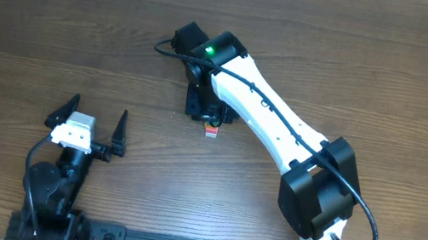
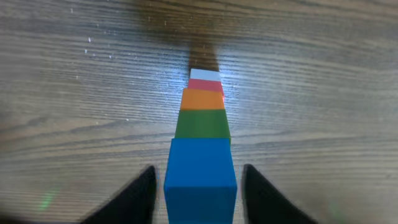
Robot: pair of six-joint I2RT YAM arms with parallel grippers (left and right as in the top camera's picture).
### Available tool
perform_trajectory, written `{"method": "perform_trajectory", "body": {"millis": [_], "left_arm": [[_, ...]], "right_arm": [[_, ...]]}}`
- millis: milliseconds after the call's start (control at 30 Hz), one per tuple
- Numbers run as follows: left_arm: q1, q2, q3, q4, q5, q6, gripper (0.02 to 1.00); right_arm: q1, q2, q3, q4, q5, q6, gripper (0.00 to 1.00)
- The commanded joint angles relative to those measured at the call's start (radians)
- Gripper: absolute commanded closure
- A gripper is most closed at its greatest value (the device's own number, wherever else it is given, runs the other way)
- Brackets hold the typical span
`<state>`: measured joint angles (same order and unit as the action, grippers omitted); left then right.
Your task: Stack Cubes
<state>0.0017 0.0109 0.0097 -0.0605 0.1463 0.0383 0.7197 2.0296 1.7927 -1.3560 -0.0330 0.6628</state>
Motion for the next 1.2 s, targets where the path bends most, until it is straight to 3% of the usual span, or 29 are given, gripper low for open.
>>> {"method": "perform_trajectory", "body": {"millis": [33,100,133,167,500,633,900,967,1067,1200], "left_arm": [[0.005,-0.004,-0.004,-0.003,0.01,0.014,0.018],[0.005,-0.004,-0.004,-0.003,0.01,0.014,0.02],[0.005,-0.004,-0.004,-0.003,0.01,0.014,0.02],[0.005,-0.004,-0.004,-0.003,0.01,0.014,0.02],[0.005,-0.004,-0.004,-0.003,0.01,0.014,0.018],[0.005,-0.004,-0.004,-0.003,0.01,0.014,0.018],[0.005,-0.004,-0.004,-0.003,0.01,0.014,0.018],[0.005,-0.004,-0.004,-0.003,0.01,0.014,0.018],[0.005,-0.004,-0.004,-0.003,0.01,0.014,0.018],[0.005,-0.004,-0.004,-0.004,0.01,0.014,0.018]], "right_arm": [[-0.006,-0.009,-0.011,0.006,-0.003,0.001,0.354],[-0.006,-0.009,-0.011,0.021,-0.002,-0.017,0.187],[-0.006,-0.009,-0.011,0.031,0.001,-0.024,0.049],[-0.008,-0.009,-0.011,0.042,0.003,-0.029,0.009],[-0.121,-0.009,-0.01,0.195,0.036,-0.164,0.007],[-0.245,-0.009,-0.007,0.256,0.127,-0.229,0.007],[-0.543,-0.016,-0.007,0.328,0.135,-0.428,0.009],[-0.581,-0.027,-0.007,0.341,0.177,-0.473,0.009],[-0.612,-0.055,-0.007,0.351,0.253,-0.485,0.007],[-0.635,-0.1,-0.007,0.356,0.267,-0.485,0.007]]}}
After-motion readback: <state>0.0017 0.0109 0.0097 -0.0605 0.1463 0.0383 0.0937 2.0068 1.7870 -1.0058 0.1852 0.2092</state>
